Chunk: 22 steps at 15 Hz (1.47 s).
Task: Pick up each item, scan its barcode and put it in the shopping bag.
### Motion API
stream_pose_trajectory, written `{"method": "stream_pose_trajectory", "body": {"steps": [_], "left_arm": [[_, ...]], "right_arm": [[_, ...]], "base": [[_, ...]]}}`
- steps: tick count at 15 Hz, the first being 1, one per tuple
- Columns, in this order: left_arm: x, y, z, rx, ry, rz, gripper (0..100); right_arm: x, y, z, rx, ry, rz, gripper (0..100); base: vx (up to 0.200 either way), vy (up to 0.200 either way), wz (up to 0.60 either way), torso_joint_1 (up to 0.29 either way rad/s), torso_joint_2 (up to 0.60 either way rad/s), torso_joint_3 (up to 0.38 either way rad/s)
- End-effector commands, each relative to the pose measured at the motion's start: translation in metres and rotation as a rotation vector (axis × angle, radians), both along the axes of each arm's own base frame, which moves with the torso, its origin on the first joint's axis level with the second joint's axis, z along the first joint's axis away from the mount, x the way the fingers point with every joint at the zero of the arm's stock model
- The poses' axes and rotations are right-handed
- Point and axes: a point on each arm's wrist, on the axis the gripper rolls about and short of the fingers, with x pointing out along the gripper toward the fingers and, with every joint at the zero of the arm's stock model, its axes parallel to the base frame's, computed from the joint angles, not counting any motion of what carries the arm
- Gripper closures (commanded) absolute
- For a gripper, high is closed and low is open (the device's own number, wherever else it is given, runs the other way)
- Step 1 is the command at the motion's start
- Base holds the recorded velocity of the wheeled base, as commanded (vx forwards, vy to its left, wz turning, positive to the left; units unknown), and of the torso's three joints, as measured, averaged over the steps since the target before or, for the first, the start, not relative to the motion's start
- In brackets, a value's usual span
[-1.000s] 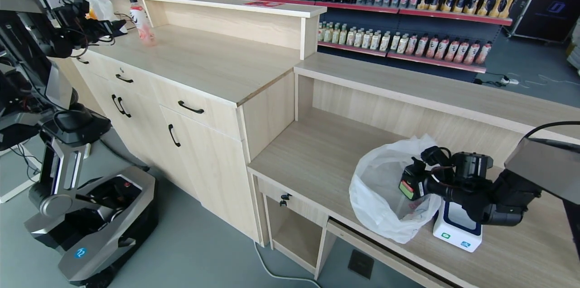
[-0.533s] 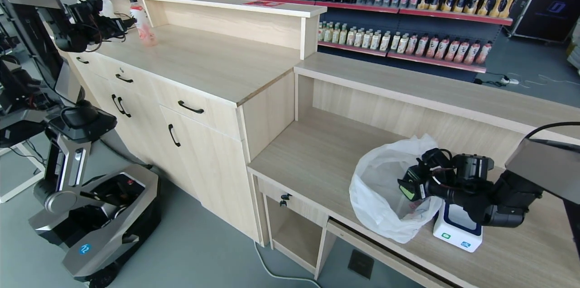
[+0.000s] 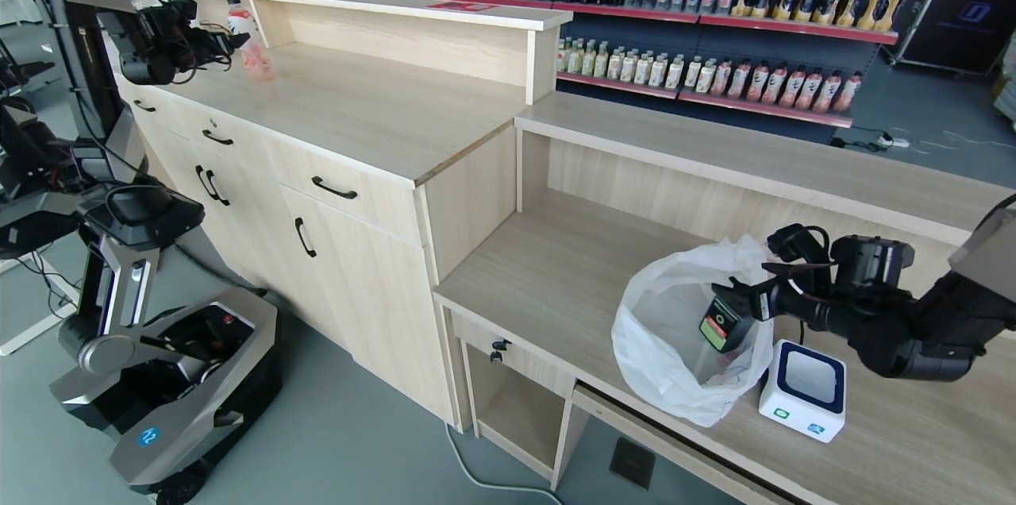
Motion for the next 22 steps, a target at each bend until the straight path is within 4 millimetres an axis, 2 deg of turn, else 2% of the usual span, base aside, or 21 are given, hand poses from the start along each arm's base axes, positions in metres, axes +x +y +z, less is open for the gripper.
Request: {"method": "stream_pose_trajectory", "body": {"steps": [1,3,4,8,9,10,14,16,18,20,22], "left_arm": [[0.000,0.000,0.000,0.000,0.000,0.000,0],[0.000,0.000,0.000,0.000,0.000,0.000,0],[0.000,0.000,0.000,0.000,0.000,0.000,0],[0.000,0.000,0.000,0.000,0.000,0.000,0],[0.000,0.000,0.000,0.000,0.000,0.000,0],[0.000,0.000,0.000,0.000,0.000,0.000,0],[0.000,0.000,0.000,0.000,0.000,0.000,0],[0.000,0.000,0.000,0.000,0.000,0.000,0],[0.000,0.000,0.000,0.000,0.000,0.000,0],[0.000,0.000,0.000,0.000,0.000,0.000,0],[0.000,0.000,0.000,0.000,0.000,0.000,0]], "right_arm": [[-0.058,-0.015,0.066,-0.041,-0.090,-0.058,0],[-0.106,-0.026,0.091,-0.107,-0.126,-0.111,0],[-0.123,-0.032,0.107,-0.136,-0.149,-0.142,0],[-0.172,-0.047,0.152,-0.231,-0.205,-0.282,0],[-0.175,-0.049,0.154,-0.237,-0.209,-0.308,0],[-0.188,-0.057,0.160,-0.257,-0.199,-0.426,0],[-0.207,-0.086,0.147,-0.250,-0.025,-0.655,0],[-0.210,-0.104,0.134,-0.241,0.059,-0.752,0],[-0.206,-0.125,0.112,-0.168,0.124,-0.822,0],[-0.192,-0.140,0.083,-0.061,0.174,-0.839,0],[-0.178,-0.150,0.058,0.014,0.160,-0.695,0]], "base": [[0.000,0.000,0.00,0.000,0.00,0.000],[0.000,0.000,0.00,0.000,0.00,0.000],[0.000,0.000,0.00,0.000,0.00,0.000],[0.000,0.000,-0.45,0.001,0.00,0.002],[0.000,0.000,-0.60,0.002,0.00,-0.002],[0.000,0.000,-0.60,-0.002,0.00,0.002],[0.000,0.000,-0.60,0.001,0.00,0.002],[0.000,0.000,-0.60,0.017,0.00,0.002],[0.000,0.000,-0.30,-0.006,-0.01,0.004],[0.000,0.000,0.00,0.000,0.00,0.000],[0.000,0.000,0.00,0.000,0.00,0.000]]}}
